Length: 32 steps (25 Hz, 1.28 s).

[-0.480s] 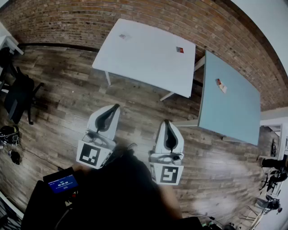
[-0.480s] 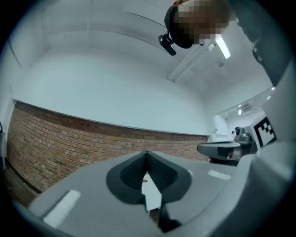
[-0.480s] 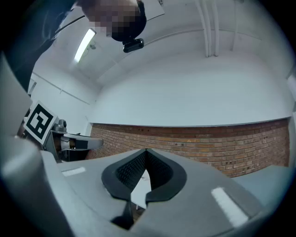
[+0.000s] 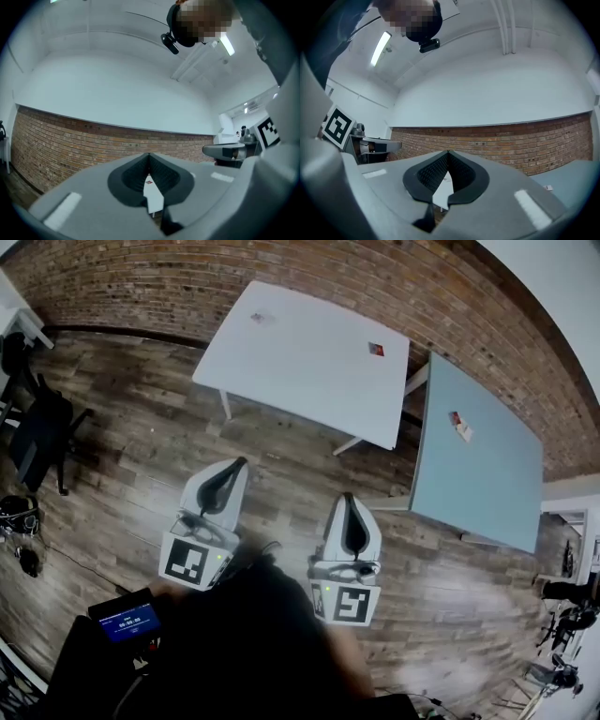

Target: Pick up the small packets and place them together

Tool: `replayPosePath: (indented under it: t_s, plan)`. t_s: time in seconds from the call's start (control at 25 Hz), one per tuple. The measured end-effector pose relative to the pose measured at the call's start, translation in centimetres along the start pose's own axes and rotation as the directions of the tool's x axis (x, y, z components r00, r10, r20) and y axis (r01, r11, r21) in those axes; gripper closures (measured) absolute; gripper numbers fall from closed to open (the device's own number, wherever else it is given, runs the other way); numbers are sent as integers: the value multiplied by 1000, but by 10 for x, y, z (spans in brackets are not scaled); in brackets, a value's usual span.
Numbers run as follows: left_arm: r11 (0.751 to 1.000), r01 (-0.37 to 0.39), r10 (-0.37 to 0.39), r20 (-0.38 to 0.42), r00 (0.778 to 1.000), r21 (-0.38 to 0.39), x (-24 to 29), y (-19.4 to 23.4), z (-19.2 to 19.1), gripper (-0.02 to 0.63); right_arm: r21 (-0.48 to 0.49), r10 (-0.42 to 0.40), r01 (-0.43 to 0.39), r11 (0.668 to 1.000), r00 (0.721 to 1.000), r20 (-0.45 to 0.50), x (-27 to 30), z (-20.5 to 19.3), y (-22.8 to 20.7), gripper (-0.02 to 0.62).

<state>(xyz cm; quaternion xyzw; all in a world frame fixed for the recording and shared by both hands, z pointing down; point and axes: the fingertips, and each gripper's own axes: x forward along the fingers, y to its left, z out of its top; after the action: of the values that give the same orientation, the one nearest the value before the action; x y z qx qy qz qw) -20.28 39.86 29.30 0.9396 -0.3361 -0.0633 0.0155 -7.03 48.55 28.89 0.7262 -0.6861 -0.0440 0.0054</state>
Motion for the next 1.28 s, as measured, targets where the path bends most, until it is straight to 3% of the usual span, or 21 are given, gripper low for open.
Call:
replayPosePath:
  t_s: [0.36,0.52,0.8,0.96,1.28]
  plan:
    - [1000,4,-4,1,1000,-2,10,-22,-5,606,11,4,-5,1000,999,37,-7,-3,-27,592]
    - [999,-16,17,-4,1000,41,13,-38,-11,606,3,1,-1,1000,998,60,-20,-5,-48,592]
    - [998,-37,38,-24,999,41,11,-51,-15,606,17,16,-17,1000,1000,17,-25,-19,-65,592]
    - [995,-29,33,-35,999,94,8,-44,-12,606,47,23,-23,999,1000,0,-22,-32,-62,594]
    - [996,-38,42,-45,998,76,42,-18,-28,606,41,22,-22,999,1000,9,8,-32,-60,594]
